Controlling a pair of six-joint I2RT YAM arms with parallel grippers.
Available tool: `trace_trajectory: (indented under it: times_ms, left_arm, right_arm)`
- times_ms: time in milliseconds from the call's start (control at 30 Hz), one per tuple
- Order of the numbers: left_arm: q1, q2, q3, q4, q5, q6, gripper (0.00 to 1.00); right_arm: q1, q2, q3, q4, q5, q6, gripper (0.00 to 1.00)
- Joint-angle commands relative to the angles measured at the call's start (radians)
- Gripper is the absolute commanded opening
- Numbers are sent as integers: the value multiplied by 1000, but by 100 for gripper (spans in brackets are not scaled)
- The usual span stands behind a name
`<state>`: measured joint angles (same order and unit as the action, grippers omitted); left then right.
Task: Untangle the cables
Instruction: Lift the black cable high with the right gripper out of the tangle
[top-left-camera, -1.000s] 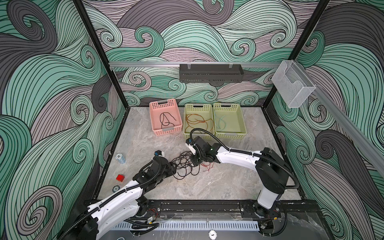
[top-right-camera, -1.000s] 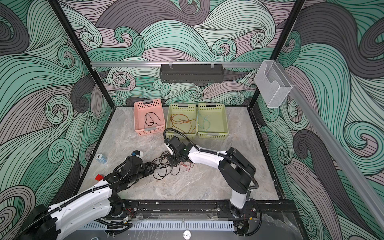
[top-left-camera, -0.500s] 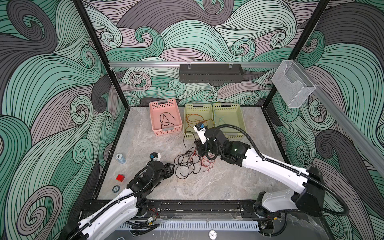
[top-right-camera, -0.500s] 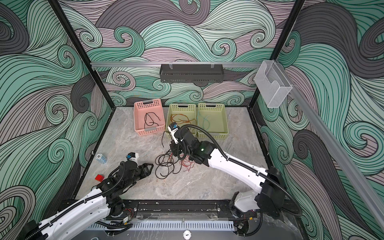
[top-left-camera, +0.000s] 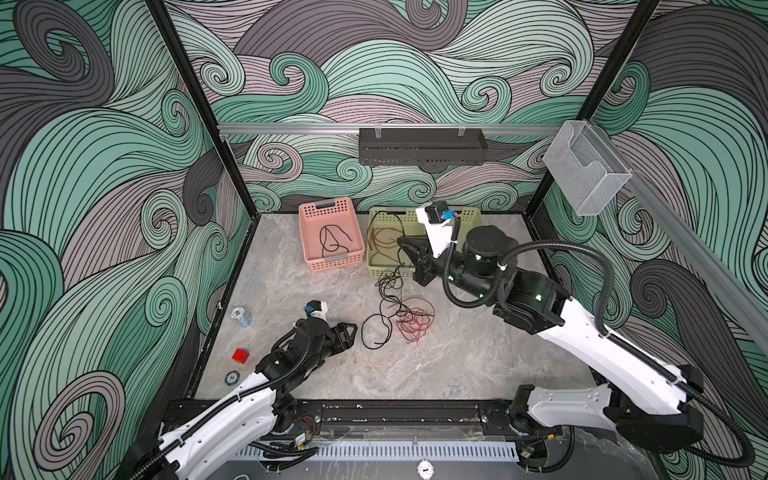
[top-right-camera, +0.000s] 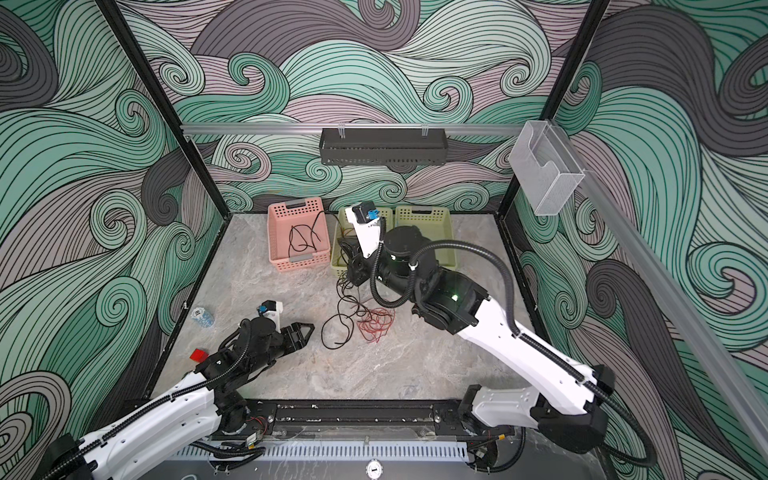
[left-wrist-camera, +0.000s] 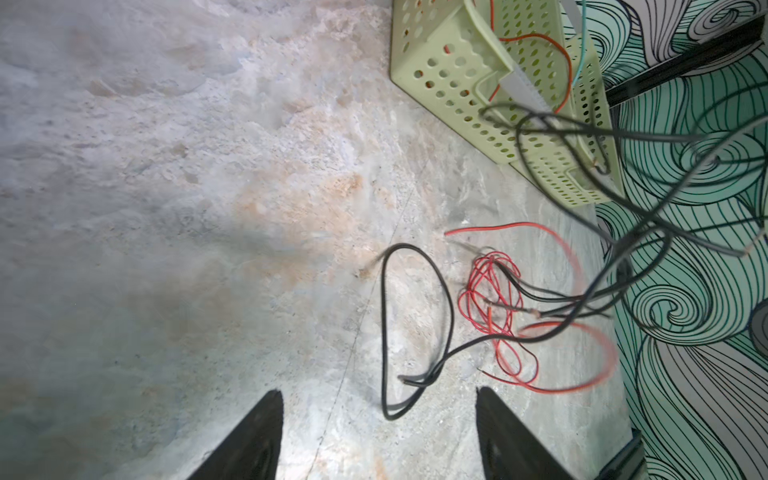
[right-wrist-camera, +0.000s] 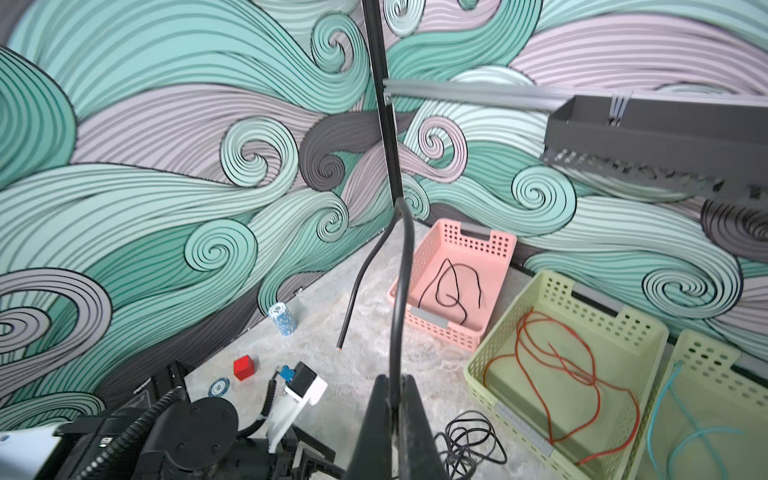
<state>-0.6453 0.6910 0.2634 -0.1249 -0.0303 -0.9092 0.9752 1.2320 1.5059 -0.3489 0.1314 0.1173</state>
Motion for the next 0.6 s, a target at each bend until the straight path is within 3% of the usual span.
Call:
trace_trajectory:
  times_ms: [0,200,567]
  left_arm:
    - [-16,26,98,38,31,40,72]
    - [-39,99,198,62,44,82,72]
    - [-119,318,333,279,101,134,73]
  right_arm:
    - [11,-8,55,-36,17,-61,0]
    - [14,-5,171,-28,19,-111,0]
    - [14,-11,132,15,-5,-80,0]
